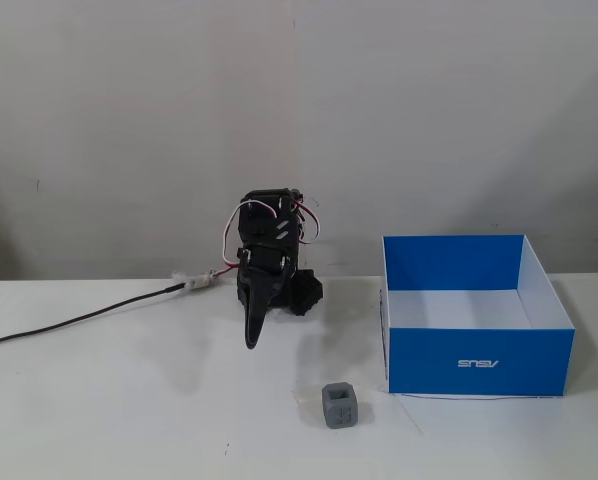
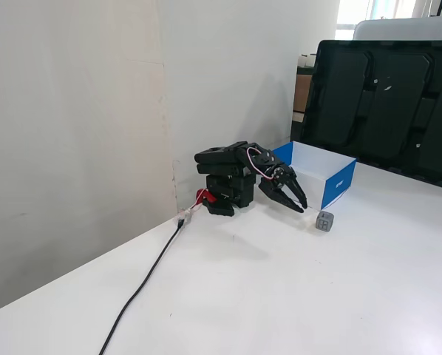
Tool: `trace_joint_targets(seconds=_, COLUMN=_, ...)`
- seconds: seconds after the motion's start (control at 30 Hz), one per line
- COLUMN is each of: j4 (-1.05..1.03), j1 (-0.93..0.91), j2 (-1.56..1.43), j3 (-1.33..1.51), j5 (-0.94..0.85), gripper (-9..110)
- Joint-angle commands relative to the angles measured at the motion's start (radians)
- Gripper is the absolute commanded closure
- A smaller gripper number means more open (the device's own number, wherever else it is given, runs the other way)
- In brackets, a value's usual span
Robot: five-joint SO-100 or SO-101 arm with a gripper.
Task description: Pick the gray block and keep it in the box.
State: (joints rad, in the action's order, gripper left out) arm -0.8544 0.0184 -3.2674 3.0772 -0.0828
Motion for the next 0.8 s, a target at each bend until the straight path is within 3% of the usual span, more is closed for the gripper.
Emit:
trace_joint_targets(seconds=0.0, j4=-0.002, j1=0.012, j2=-0.163, j3=0.038, j5=-0.008, gripper=101)
trace_joint_targets(seconds=0.3, j4=-0.012, j1=0.015, j2=-0.163, j3=0.028, j5=-0.002, gripper=101)
trace_joint_targets(seconds=0.5, j4=-0.206, j1=0.064, j2=-0.135, j3=-0.219, j5=0.026, gripper=101)
trace_joint_targets(seconds=0.77, j4=-0.264, j1=0.184, j2=0.469, j3=-0.698, j5=0.101, gripper=101)
